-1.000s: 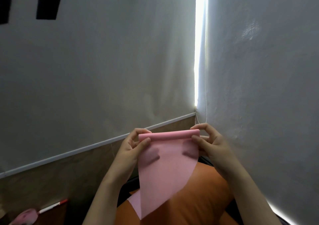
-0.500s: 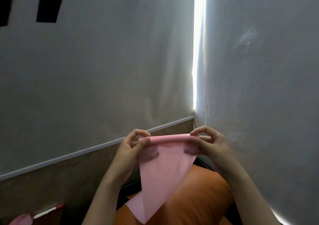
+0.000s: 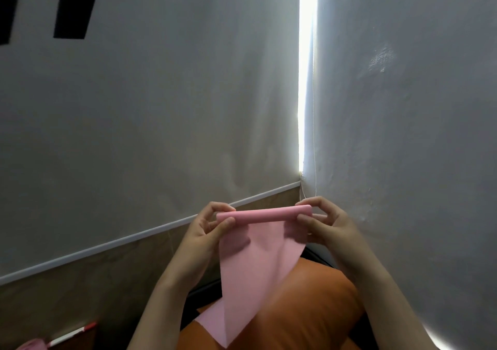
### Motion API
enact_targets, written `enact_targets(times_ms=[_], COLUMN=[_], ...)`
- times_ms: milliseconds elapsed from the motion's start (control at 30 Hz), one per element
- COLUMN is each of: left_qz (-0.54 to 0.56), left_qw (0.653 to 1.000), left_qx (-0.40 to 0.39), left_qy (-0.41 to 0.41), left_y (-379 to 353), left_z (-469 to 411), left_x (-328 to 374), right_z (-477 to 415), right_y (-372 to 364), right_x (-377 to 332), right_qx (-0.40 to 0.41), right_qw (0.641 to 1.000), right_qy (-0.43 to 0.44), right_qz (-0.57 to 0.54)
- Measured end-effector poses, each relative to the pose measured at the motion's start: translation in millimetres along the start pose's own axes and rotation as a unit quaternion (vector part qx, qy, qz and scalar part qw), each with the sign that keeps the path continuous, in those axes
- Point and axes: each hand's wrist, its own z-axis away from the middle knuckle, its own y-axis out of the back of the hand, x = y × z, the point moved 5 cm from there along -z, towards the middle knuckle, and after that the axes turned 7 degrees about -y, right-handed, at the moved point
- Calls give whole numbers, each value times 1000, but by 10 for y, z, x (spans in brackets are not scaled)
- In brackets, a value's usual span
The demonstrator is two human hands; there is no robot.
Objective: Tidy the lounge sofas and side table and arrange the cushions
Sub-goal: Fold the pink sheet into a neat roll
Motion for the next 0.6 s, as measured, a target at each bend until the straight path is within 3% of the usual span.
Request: enact_targets(times_ms=[300, 600], left_qz=[14, -39], left_qw=[1000, 998], left_qx=[5, 33], left_qy=[-14, -30], left_y=[7, -1], left_z=[-8, -27], left_x=[30, 24], right_z=[27, 11], right_y=[2, -33], right_x=[-42, -94], right_qx=[-17, 29], right_qw=[999, 999], right_qy=[-22, 0], right_qz=[-16, 19])
